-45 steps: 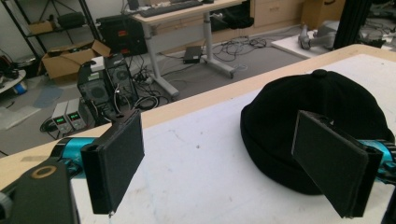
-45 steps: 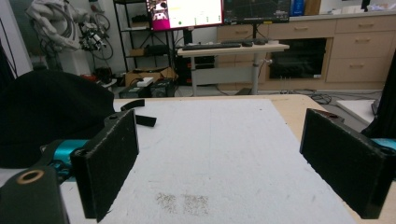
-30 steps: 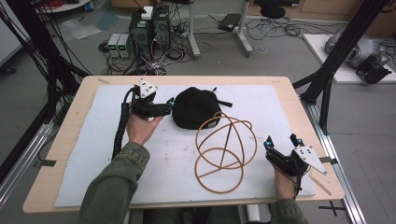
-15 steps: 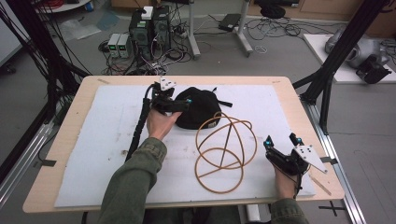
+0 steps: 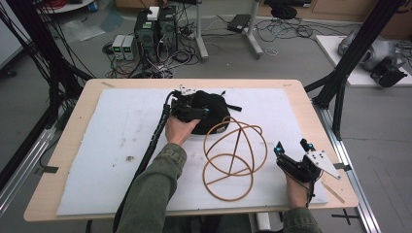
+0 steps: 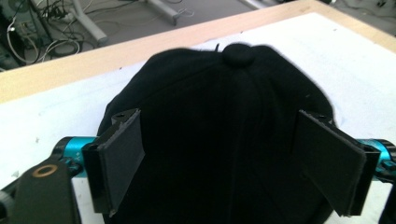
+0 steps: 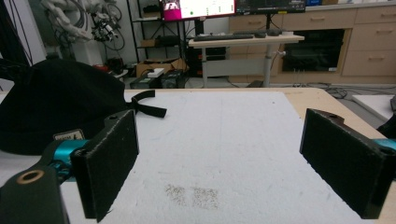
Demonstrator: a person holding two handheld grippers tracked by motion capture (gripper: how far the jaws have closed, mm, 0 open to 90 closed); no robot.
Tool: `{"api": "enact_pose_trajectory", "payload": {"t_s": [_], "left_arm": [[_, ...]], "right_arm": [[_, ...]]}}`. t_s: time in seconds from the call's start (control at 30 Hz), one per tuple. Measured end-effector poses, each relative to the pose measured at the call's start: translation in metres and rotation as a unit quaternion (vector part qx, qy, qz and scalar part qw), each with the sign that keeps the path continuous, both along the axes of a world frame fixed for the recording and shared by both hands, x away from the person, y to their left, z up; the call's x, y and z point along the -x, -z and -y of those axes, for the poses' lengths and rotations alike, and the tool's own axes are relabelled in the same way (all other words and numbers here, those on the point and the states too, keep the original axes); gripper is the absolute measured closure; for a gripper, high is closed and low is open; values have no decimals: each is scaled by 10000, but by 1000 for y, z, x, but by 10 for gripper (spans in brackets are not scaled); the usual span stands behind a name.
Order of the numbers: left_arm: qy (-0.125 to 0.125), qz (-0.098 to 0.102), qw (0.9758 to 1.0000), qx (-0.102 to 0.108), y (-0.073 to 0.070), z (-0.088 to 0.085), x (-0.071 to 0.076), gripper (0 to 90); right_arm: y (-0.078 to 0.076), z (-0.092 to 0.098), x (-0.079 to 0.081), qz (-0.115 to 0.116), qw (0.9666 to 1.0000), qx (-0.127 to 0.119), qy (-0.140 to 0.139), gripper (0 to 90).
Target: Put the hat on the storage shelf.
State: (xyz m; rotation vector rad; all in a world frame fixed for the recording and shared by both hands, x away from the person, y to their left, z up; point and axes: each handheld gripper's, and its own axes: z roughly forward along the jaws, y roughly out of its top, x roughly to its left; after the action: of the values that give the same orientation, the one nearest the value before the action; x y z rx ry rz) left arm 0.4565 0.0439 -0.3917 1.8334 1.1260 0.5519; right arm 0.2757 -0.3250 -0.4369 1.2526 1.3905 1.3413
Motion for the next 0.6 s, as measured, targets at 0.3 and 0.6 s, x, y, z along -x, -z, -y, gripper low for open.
{"api": "enact_pose_trajectory", "payload": {"t_s": [0.3, 0.6], "left_arm": [[93, -308, 9992, 238, 6, 0, -3, 403], [266, 48, 9993, -258, 4, 6, 5, 877]], "right_arm": [[2, 3, 0, -134, 9999, -11, -12, 109], [2, 2, -3, -210, 9998, 37, 23, 109]]}}
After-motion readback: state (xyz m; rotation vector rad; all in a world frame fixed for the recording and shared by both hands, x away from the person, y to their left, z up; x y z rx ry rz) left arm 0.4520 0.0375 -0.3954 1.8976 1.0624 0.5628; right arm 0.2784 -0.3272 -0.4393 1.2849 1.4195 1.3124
